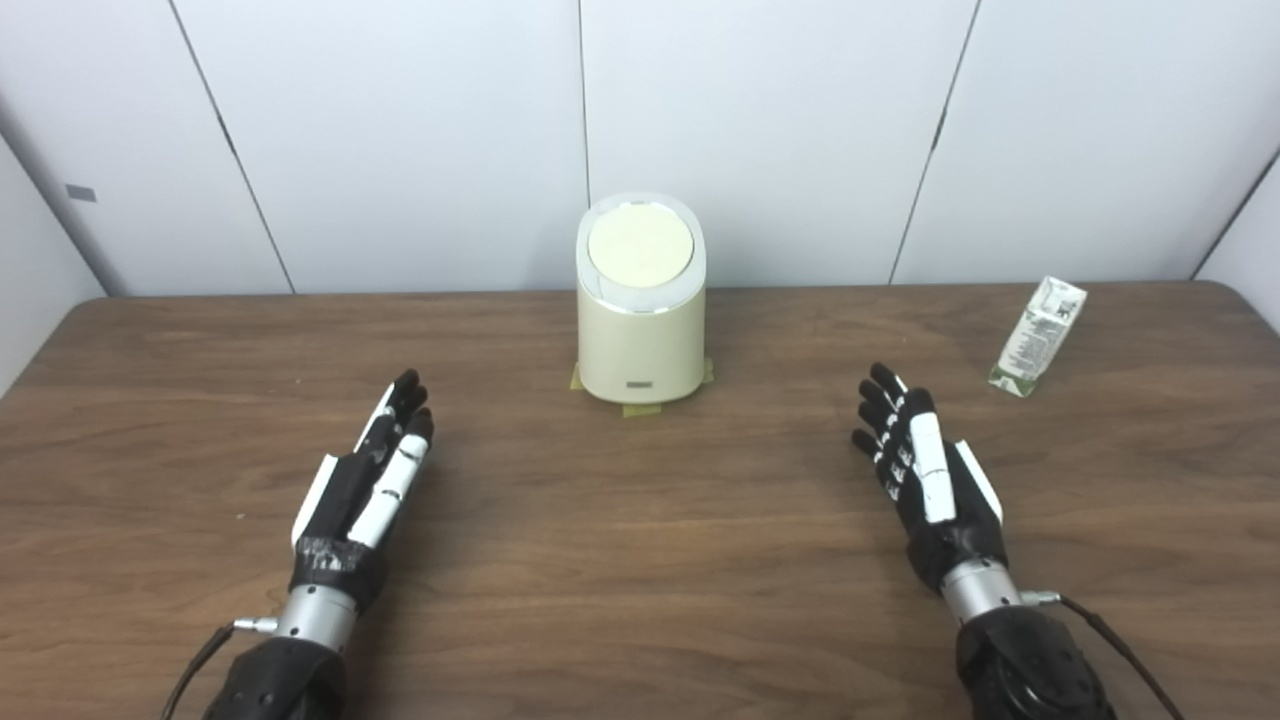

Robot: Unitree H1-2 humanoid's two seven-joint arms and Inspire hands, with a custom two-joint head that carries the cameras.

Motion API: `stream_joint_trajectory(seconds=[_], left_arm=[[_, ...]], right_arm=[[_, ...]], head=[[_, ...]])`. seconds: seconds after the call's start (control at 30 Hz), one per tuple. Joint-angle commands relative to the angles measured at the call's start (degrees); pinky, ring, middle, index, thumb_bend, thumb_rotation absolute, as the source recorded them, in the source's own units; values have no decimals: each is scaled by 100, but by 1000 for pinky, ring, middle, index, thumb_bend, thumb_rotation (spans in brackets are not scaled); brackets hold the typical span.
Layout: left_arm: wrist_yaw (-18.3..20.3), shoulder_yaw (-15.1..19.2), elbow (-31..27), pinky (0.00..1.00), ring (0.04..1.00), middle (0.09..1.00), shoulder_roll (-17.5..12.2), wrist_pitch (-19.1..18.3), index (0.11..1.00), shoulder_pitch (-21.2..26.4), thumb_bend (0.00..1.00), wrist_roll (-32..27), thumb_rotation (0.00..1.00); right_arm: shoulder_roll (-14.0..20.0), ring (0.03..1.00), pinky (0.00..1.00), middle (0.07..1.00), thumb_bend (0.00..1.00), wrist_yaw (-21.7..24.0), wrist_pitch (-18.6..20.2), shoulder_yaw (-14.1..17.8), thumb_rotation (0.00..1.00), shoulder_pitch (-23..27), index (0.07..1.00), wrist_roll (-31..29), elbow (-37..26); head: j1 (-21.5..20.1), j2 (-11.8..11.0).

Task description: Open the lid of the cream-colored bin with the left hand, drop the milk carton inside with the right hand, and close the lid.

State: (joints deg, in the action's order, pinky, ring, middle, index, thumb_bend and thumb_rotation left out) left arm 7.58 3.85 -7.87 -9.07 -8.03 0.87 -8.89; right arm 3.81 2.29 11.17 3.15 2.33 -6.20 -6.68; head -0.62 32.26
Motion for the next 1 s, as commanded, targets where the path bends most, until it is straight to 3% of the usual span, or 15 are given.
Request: stream_joint_trajectory(seconds=[0.0,0.13,0.23,0.33,0.53,0.7,0.97], left_arm=[[50,-30,-99,1000,1000,1000,-41,243,1000,106,476,41,664],[32,-125,-54,1000,1000,1000,-102,244,1000,71,408,281,584],[14,-144,-6,993,1000,1000,-91,219,1000,73,412,340,464],[16,-144,3,1000,1000,1000,-87,198,1000,66,421,342,431],[35,-137,-61,1000,1000,1000,-114,76,1000,54,400,332,507],[77,-161,19,1000,1000,1000,-102,207,1000,70,399,311,604],[2,-120,118,999,1000,1000,33,293,1000,140,471,252,741]], right_arm=[[7,971,946,960,639,49,-286,6,1000,63,953,-14,-66],[36,971,939,955,639,40,-412,-10,1000,37,955,50,43],[53,973,931,956,635,36,-467,-31,1000,31,960,115,90],[32,973,926,958,637,38,-522,-41,1000,23,962,119,103],[-9,964,901,957,612,-3,-511,-60,1000,37,963,155,99],[-1,970,927,965,616,20,-517,-23,1000,39,962,74,118],[82,972,923,966,602,116,-781,-20,1000,116,973,36,337]], head=[[11,-62],[29,-171],[11,-219],[-92,-259],[-110,-244],[-26,-286],[39,-447]])
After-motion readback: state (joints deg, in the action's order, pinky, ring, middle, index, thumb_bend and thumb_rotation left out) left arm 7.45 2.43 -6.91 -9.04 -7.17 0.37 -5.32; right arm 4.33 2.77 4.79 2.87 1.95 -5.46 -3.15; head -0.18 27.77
